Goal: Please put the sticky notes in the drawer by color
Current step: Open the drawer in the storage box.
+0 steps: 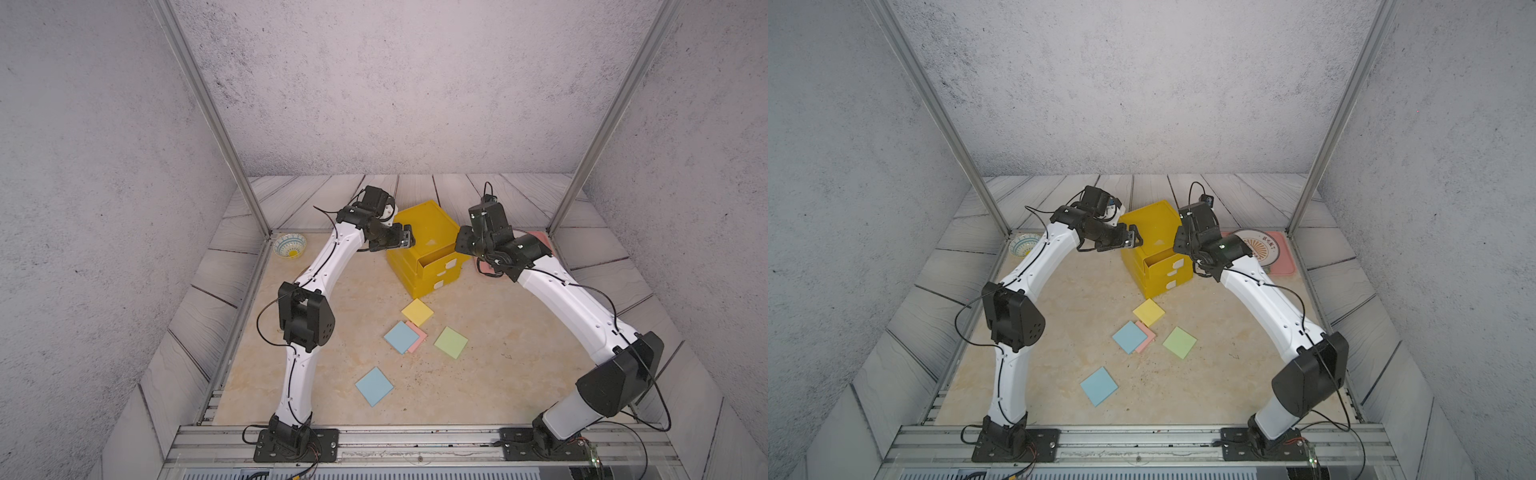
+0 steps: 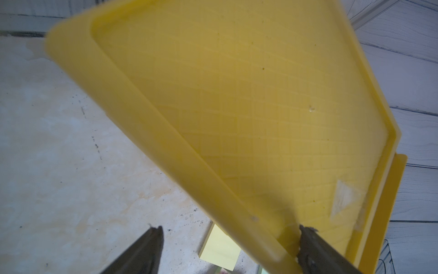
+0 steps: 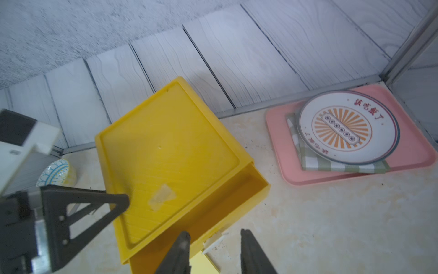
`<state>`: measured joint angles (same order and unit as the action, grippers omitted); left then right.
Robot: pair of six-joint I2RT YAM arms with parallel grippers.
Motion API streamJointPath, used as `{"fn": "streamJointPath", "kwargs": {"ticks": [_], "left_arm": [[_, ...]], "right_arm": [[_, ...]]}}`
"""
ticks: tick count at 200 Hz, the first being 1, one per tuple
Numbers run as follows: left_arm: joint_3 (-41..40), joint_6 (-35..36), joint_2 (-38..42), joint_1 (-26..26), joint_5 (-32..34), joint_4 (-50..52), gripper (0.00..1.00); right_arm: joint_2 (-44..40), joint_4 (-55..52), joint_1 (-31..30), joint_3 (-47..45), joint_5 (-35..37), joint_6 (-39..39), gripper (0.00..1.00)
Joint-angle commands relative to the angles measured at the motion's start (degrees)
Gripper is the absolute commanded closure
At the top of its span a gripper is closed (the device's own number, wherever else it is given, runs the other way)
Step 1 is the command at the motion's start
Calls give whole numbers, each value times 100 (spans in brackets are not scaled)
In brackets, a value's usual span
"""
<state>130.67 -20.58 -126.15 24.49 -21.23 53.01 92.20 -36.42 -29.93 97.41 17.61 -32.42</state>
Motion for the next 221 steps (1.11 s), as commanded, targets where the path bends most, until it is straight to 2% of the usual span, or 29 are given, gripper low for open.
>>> {"fn": "streamJointPath", "kwargs": {"ticks": [1, 13, 31, 90, 221], "left_arm": [[-173, 159, -522, -67, 582, 711, 7], [-165, 159, -515, -72, 572, 719, 7], [-165, 202, -516, -68, 611, 773, 7], [-138, 230, -586, -70, 570, 781, 7], [-51, 160, -846, -85, 516, 703, 7]], "right_arm": [[543, -236, -12, 156, -279, 403, 67], [777, -175, -10, 275, -461, 511, 82], [1100, -175, -10, 460, -710, 595, 89], [1290, -269, 53, 461, -818, 746, 89], [833, -1312, 181, 169, -979, 980, 89]]}}
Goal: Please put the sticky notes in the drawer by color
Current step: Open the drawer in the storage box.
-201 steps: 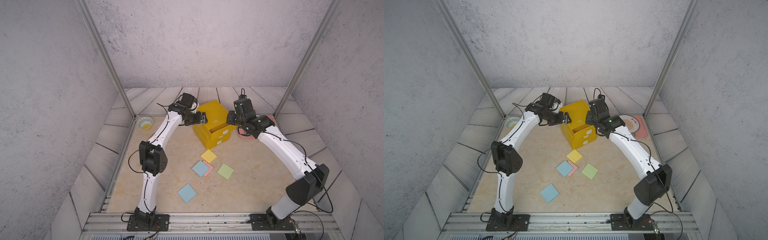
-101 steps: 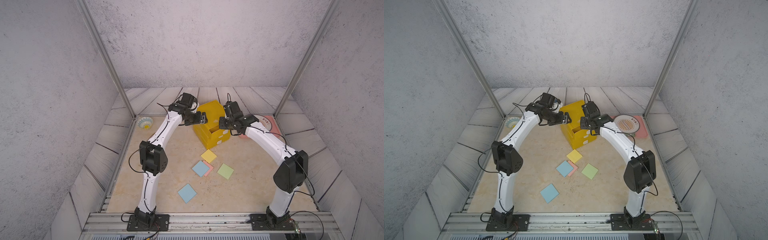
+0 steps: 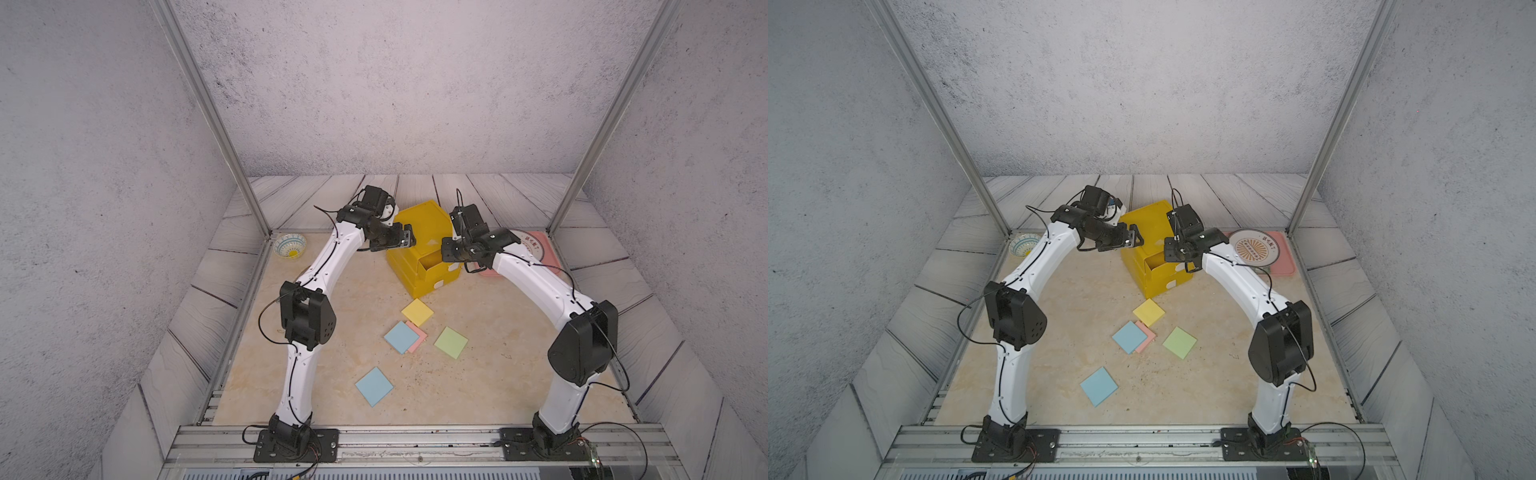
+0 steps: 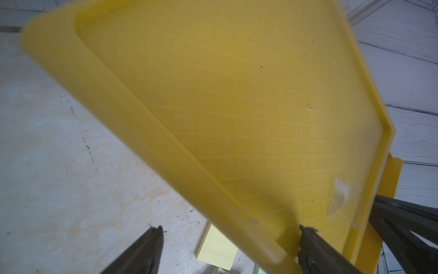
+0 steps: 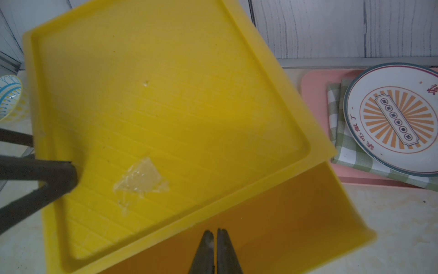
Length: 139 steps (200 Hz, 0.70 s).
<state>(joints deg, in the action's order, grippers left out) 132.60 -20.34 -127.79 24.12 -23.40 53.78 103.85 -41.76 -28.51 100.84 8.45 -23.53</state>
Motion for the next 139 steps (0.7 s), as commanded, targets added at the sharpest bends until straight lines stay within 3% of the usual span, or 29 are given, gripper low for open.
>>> {"fn": "streamJointPath", "kwargs": {"ticks": [1, 111, 139], "left_arm": [[-243, 135, -684, -48, 727, 626, 7], [-104, 136, -763, -48, 731, 657, 7], [-17, 135, -746, -48, 731, 685, 7]], "right_arm": [[-336, -780, 39, -181, -63, 92, 89], [-429, -1505, 89, 70, -392, 41, 89], [-634, -1449, 84, 160, -259, 49, 82]]}}
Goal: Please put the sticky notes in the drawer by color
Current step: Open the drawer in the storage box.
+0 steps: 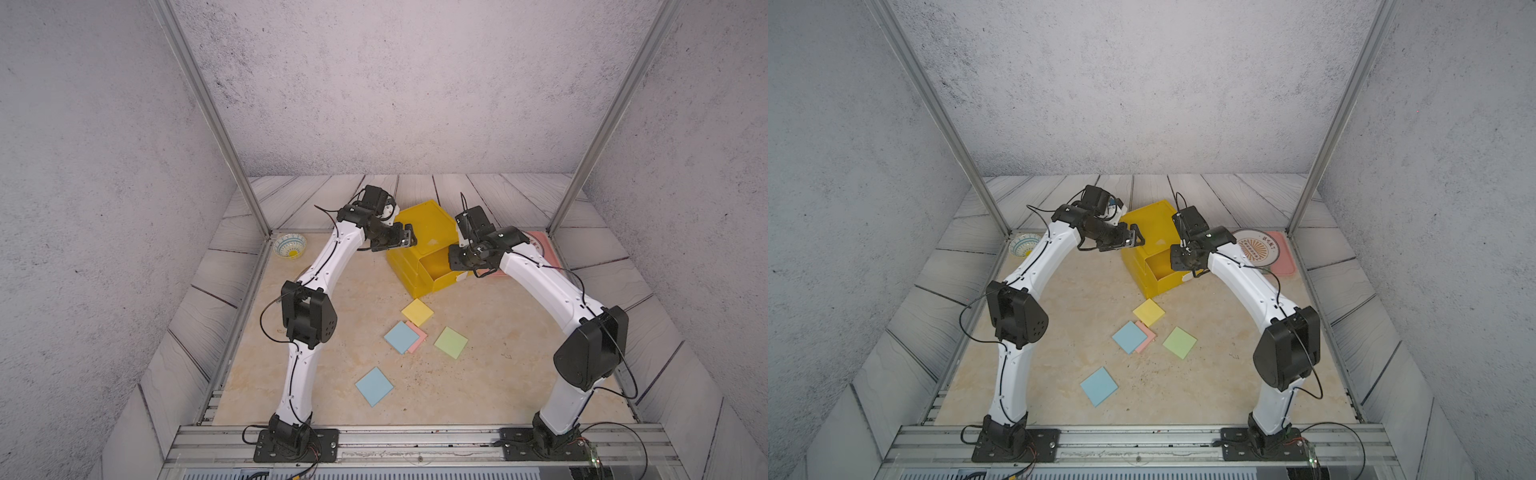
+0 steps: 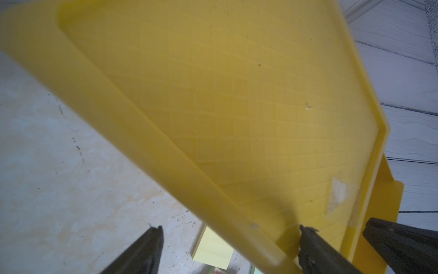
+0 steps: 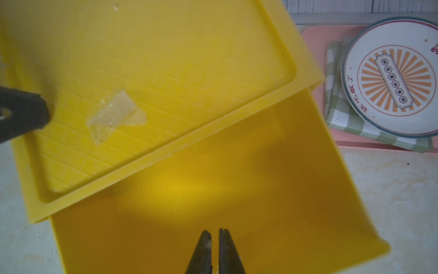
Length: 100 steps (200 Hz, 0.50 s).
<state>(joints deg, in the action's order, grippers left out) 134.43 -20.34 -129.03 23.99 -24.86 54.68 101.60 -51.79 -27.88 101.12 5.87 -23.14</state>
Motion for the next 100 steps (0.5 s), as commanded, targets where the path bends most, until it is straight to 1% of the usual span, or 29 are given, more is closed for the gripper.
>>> {"fn": "streamJointPath", "kwargs": {"ticks": [1, 11, 23, 35, 40, 62, 82, 100], "left_arm": [[-195, 140, -618, -35, 878, 596, 7], [-167, 131, -597, -35, 879, 610, 7], [-137, 135, -575, -35, 887, 617, 7], [-103, 135, -557, -35, 891, 614, 7], [-87, 135, -553, -35, 895, 638, 7], [-36, 120, -478, -35, 887, 667, 7], [40, 114, -388, -35, 874, 714, 7], [92, 126, -231, -35, 882, 786, 7]], "right_arm": [[-420, -442, 24, 134, 5, 6, 82], [-534, -332, 24, 130, 60, 24, 77], [-681, -192, 27, 127, 151, 37, 74], [-750, -121, 23, 201, 236, 89, 64], [-741, -171, 21, 285, 262, 111, 61], [-637, -410, 26, 618, 239, 171, 58], [-741, -374, 22, 578, 92, 153, 57], [-1048, -434, 21, 355, -128, 94, 57]]}}
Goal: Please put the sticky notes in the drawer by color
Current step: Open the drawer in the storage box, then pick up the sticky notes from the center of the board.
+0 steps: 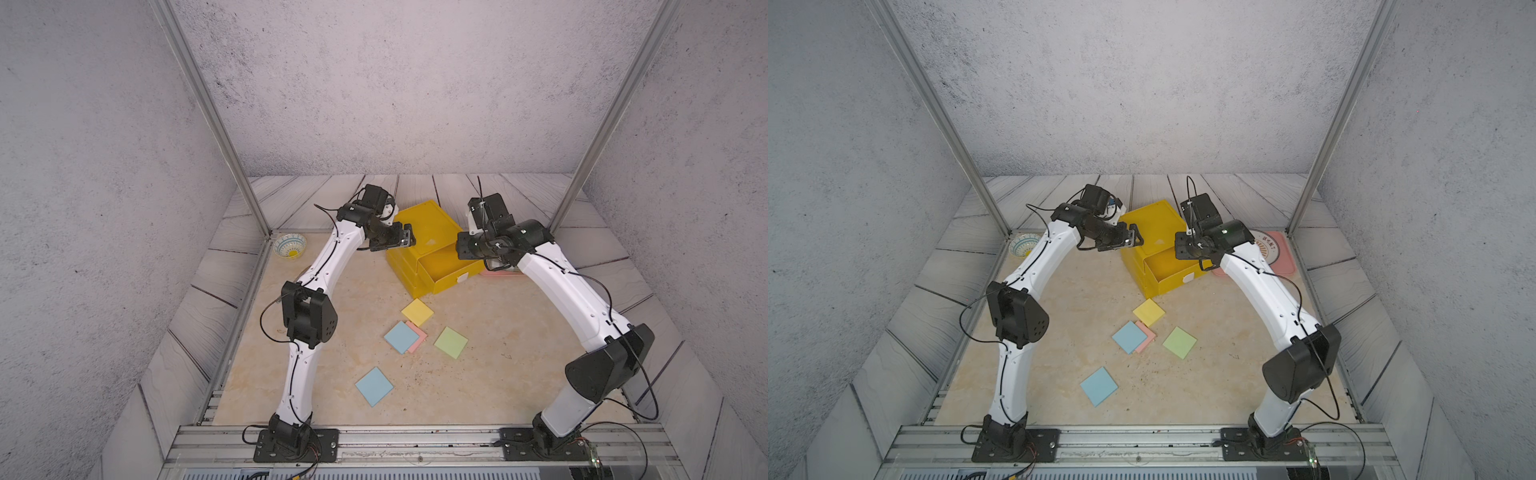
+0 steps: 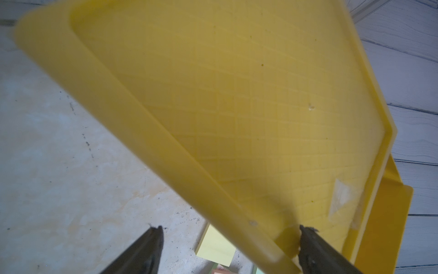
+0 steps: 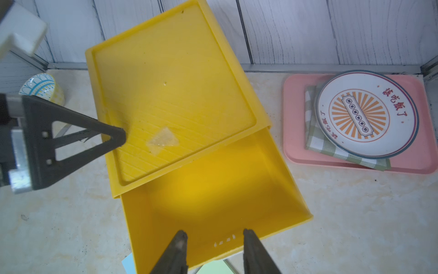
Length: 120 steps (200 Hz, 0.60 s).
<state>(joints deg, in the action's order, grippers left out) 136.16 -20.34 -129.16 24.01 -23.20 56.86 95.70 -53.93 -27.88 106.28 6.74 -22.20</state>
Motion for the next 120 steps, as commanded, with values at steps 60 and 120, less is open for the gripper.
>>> {"fn": "streamJointPath", "kwargs": {"ticks": [60, 120], "left_arm": [[-818, 252, 969, -39, 1090, 401, 5], [-1278, 155, 1295, -72, 1123, -233, 2]], "right_arm": [[-3035, 496, 19, -3505, -1033, -270, 37], [-3379, 938, 8, -4955, -1191, -172, 18]]}}
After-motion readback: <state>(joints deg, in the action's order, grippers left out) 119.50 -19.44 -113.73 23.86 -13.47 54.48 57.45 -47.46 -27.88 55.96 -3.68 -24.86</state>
